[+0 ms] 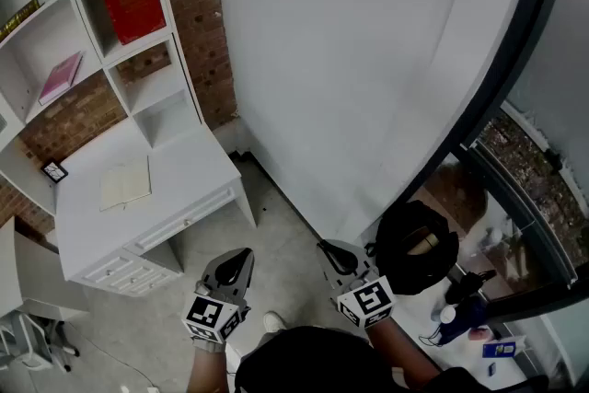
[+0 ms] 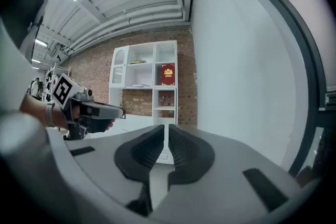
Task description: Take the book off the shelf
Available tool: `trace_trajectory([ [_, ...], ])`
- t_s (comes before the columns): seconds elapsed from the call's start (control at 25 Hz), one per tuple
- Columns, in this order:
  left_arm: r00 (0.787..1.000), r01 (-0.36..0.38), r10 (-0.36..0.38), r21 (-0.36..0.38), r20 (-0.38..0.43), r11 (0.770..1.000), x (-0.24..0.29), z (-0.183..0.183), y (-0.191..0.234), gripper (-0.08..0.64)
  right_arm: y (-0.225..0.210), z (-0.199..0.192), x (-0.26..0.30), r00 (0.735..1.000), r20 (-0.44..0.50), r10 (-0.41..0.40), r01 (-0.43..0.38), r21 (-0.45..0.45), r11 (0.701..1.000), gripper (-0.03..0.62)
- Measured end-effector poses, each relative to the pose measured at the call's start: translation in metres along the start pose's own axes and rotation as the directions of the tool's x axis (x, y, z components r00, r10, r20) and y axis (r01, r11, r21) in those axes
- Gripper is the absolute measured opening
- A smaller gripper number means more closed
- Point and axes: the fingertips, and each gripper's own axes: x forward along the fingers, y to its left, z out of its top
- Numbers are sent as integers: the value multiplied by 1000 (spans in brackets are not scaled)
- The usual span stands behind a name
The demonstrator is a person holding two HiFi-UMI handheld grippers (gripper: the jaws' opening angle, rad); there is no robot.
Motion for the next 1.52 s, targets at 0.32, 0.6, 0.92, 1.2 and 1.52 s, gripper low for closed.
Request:
trace_trajectory([
  [0.32, 999, -27, 28, -36, 32, 999, -2, 4, 58, 6, 6, 14, 49, 1000, 10, 4, -4, 1, 1000, 35],
  [0.6, 997, -53, 54, -14, 61, 998, -4, 27, 119, 6, 4, 41, 95, 999, 42, -18, 18, -9, 1000, 37],
  [0.92, 992, -99, 100, -10, 83, 995, 5, 40, 174, 6, -3, 49, 148, 999, 46, -15, 16, -5, 1000, 37],
  [1.2, 987, -148, 149, -21, 64, 989, 39, 36, 230, 6, -27, 54, 217, 998, 58, 30, -31, 1, 1000, 38],
  [1.52, 975, -220, 221, -26, 35, 975, 110, 48, 305, 6, -87, 66, 313, 993, 65, 99, -101, 25, 995, 38],
])
